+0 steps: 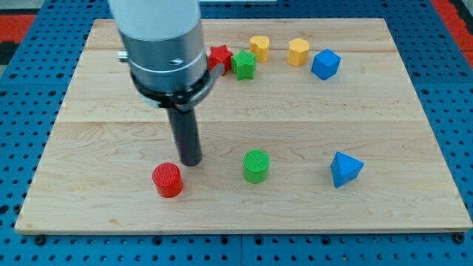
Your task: Nudge the red circle a little bit up
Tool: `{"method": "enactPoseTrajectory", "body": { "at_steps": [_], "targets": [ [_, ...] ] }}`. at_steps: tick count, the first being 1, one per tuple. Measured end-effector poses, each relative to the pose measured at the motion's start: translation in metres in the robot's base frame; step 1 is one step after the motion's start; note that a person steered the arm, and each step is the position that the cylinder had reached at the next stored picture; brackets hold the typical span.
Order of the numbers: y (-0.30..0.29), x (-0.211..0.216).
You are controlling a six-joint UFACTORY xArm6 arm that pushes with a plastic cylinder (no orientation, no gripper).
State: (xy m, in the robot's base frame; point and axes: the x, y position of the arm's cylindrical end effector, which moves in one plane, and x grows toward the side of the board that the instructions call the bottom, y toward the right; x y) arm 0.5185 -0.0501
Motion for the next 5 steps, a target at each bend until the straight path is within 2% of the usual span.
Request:
{"method": "enactPoseTrajectory", "body": {
  "at_steps": [1,2,3,4,5],
  "targets": [
    [0.011,0.052],
    [-0.014,0.084],
    [-0.015,0.087],
    [-0.015,0.062],
    [-0.052,0.080]
  ]
}}
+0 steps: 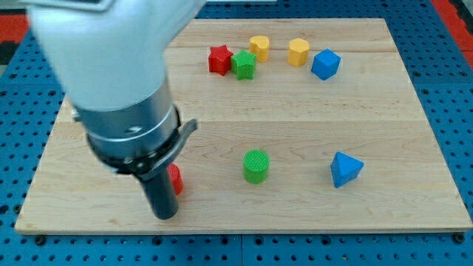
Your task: Nudge the red circle a little bit up
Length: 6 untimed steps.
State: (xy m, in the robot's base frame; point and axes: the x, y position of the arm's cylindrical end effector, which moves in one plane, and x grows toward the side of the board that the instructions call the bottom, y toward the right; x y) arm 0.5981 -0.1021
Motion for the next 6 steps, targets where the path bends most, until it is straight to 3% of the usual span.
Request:
{"method": "enactPoseTrajectory", "body": {
  "at_steps": [2,6],
  "targets": [
    [-0.014,-0.028],
    [0.023,-0.029]
  ]
}}
